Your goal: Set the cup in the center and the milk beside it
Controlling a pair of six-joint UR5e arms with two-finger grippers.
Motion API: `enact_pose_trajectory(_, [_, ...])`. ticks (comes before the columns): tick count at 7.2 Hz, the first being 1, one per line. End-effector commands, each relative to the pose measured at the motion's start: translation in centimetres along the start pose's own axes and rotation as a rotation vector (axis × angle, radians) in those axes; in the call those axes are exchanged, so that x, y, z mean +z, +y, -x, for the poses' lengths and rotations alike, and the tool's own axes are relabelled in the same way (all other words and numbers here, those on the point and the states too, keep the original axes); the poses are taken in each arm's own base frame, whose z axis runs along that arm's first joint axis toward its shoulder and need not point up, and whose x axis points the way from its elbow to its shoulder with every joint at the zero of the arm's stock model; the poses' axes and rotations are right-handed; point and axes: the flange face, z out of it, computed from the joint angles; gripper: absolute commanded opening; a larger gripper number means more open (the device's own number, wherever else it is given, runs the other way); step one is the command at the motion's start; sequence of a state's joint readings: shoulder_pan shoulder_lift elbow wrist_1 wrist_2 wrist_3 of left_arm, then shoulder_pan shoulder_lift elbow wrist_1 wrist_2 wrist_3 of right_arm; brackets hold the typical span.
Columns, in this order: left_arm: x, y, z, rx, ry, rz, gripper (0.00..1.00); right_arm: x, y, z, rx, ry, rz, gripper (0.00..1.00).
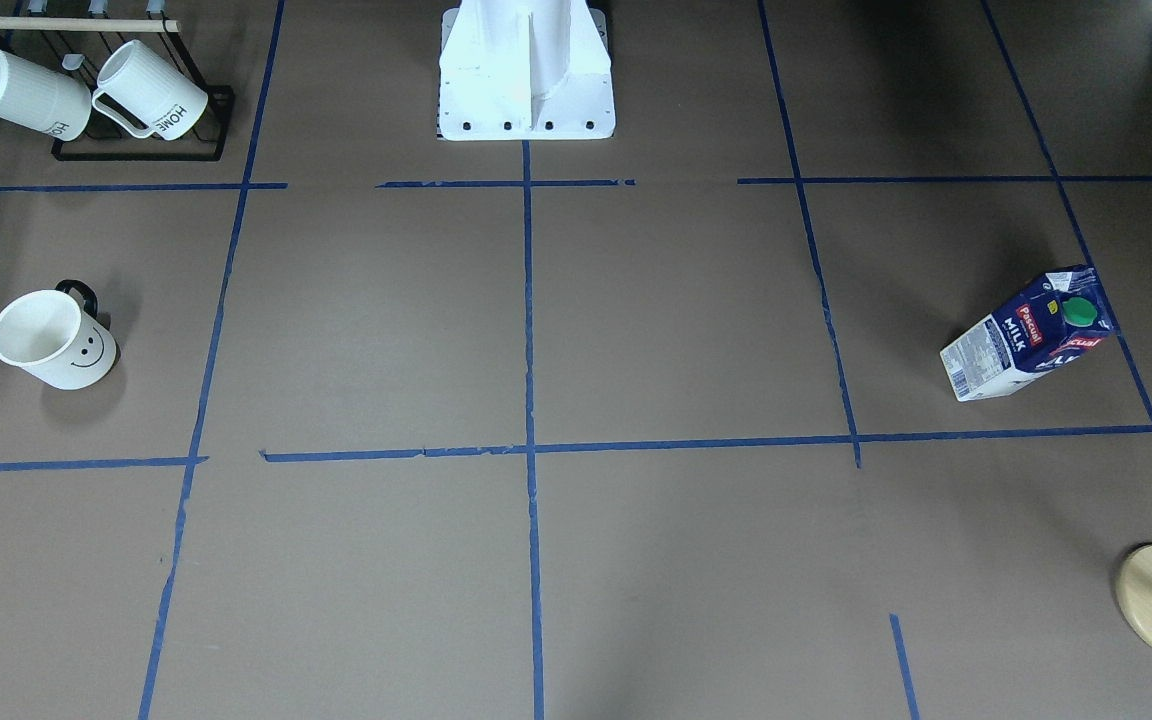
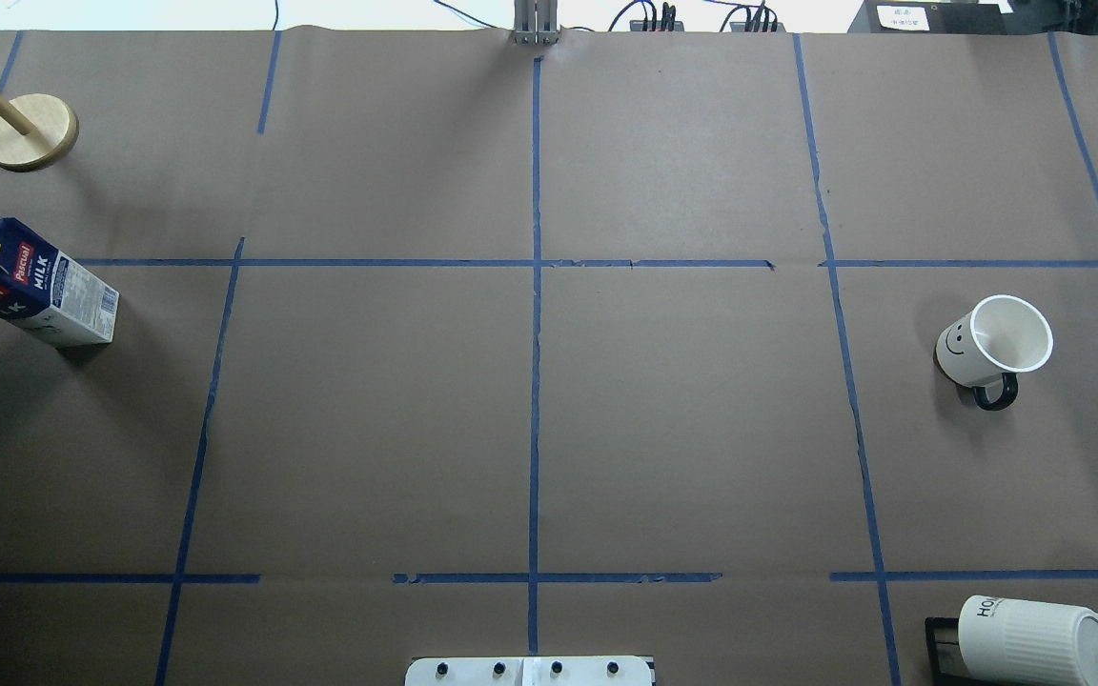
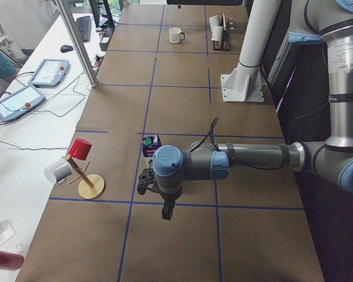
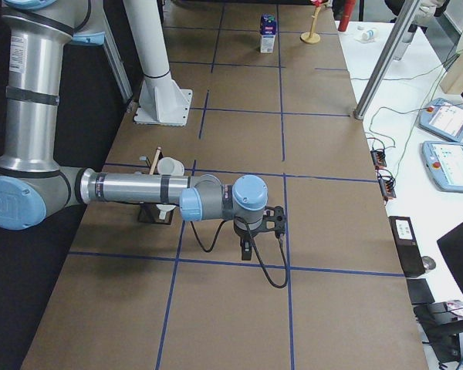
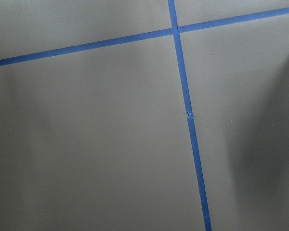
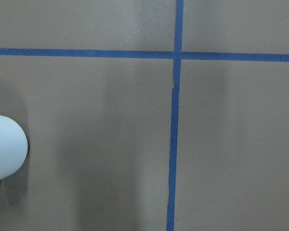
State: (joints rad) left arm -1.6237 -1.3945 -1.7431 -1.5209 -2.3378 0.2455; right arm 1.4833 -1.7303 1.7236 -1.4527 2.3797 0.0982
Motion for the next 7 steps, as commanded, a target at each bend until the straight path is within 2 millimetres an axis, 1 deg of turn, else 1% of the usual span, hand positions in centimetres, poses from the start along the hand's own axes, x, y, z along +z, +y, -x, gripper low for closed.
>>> enact_pose_trajectory(1, [0.0,0.2,0.0,0.017,-0.001,-0.005,1.00,-0.5,-0.4,0.7,-0.034,-0.004,-0.028,1.00])
enact_pose_trajectory(3, [0.4,0.2,-0.2,0.013,0.001,0.008,1.00,-0.8,-1.0,1.9,-0.084,-0.015,-0.074,1.00])
enact_pose_trajectory(4, [0.4,0.2,-0.2,0.013,0.001,0.008,1.00,-0.1,-1.7,3.9,-0.143,-0.024,-0.087,1.00])
enact_pose_trajectory(5, [0.4,0.2,-0.2,0.016,0.001,0.007,1.00,0.5,-3.2,7.3,-0.137,-0.046,-0.101,1.00])
enact_pose_trajectory(6, [0.3,0.1,-0.2,0.018,0.001,0.005,1.00,2.4,-3.3,10.5,-0.183,-0.068,-0.114,1.00])
enact_pose_trajectory(7, [0.3,0.1,-0.2,0.019,0.000,0.003,1.00,3.3,-3.4,12.7,-0.220,-0.066,-0.148,1.00])
